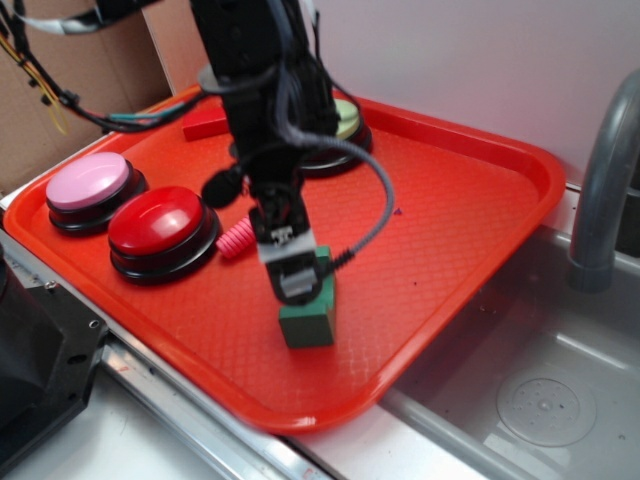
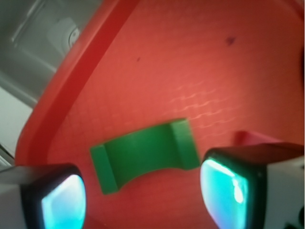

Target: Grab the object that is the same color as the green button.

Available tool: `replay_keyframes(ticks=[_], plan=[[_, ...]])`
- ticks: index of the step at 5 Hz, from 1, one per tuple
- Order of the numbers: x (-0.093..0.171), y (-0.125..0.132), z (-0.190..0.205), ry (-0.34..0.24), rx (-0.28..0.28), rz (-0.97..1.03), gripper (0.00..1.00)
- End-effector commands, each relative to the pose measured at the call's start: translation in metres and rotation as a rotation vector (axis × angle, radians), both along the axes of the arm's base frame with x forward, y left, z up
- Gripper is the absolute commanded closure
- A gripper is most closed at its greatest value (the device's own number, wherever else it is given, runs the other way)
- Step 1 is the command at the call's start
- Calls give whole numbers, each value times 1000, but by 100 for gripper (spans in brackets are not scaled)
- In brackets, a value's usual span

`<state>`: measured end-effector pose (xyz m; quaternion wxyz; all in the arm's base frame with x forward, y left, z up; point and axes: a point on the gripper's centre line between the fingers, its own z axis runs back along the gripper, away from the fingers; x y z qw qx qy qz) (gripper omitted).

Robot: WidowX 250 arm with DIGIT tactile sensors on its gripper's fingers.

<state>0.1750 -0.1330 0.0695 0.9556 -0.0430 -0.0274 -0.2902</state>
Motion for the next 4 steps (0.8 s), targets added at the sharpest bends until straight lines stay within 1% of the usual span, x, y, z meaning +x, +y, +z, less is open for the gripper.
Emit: replay_keyframes(ticks=[1, 2, 3, 4], plan=[[-2, 10, -1, 43, 42, 403, 0], [-3, 10, -10, 84, 62, 624, 0], [0, -5, -22, 63, 16, 750, 0], [5, -16, -27, 55, -42, 746, 0]])
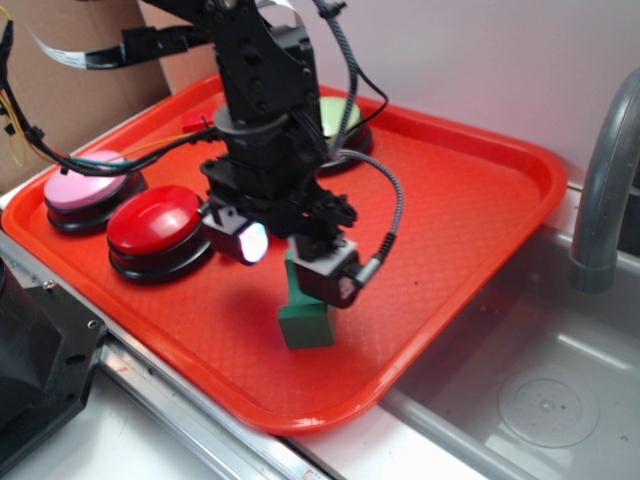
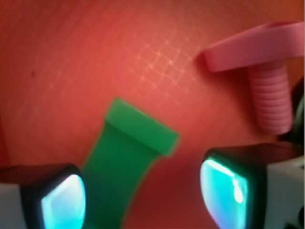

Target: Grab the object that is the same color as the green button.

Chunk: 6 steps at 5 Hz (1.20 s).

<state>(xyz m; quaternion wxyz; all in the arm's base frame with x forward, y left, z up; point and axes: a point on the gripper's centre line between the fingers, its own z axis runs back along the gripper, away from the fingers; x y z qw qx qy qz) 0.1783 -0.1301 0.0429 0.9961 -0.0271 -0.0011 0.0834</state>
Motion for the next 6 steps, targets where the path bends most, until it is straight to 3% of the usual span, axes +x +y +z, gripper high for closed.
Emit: replay_keyframes(ticks=[1, 3, 4, 6], plan=[[-3, -28, -8, -34, -73, -26, 0], [-24, -49, -18, 17, -62, -132, 0], [-28, -53, -19, 24, -46, -154, 100], [-32, -54, 2, 25, -75, -249, 100]])
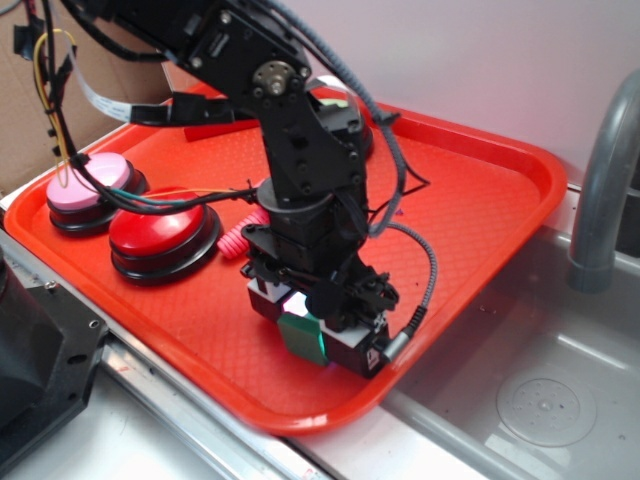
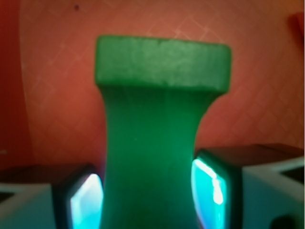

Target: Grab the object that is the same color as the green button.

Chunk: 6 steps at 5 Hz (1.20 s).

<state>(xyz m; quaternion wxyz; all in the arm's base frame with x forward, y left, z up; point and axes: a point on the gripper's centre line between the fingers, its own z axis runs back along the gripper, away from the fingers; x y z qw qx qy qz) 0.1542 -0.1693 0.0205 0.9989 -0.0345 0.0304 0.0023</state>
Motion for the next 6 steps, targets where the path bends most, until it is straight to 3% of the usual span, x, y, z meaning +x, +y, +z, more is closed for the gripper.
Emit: replay_keyframes(ticks=[1, 2, 3, 5, 6], plan=[[-6, -3, 66, -44, -107, -124, 100], [0, 15, 112, -29, -54, -139, 100], [7, 37, 141, -47, -38, -85, 100], [29, 64, 164, -70, 0, -21, 100], [34, 66, 170, -126, -48, 14, 100]])
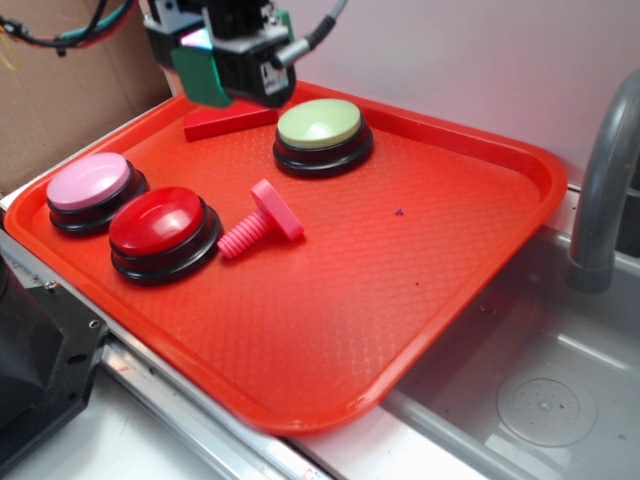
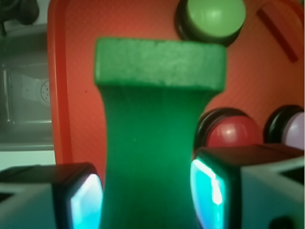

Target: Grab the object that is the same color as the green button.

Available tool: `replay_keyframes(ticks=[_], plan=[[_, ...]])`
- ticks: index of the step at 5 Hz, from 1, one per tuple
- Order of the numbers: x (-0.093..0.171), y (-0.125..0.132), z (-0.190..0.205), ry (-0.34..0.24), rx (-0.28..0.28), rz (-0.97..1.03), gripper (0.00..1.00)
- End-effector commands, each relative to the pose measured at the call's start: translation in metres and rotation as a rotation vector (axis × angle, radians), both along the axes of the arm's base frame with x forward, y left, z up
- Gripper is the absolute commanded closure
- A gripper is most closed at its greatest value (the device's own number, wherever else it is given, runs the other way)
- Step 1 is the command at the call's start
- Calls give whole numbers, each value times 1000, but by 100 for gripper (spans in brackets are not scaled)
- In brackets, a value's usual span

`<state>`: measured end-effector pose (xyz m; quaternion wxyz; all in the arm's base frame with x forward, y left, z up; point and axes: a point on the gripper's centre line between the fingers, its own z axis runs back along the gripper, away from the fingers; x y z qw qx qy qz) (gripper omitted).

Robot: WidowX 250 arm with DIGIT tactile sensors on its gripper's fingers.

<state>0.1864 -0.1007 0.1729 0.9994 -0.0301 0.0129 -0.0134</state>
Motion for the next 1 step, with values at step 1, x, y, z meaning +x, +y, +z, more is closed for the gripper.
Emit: replay_keyframes(ticks=[1], plan=[[0, -4, 15, -94, -20, 38, 100]])
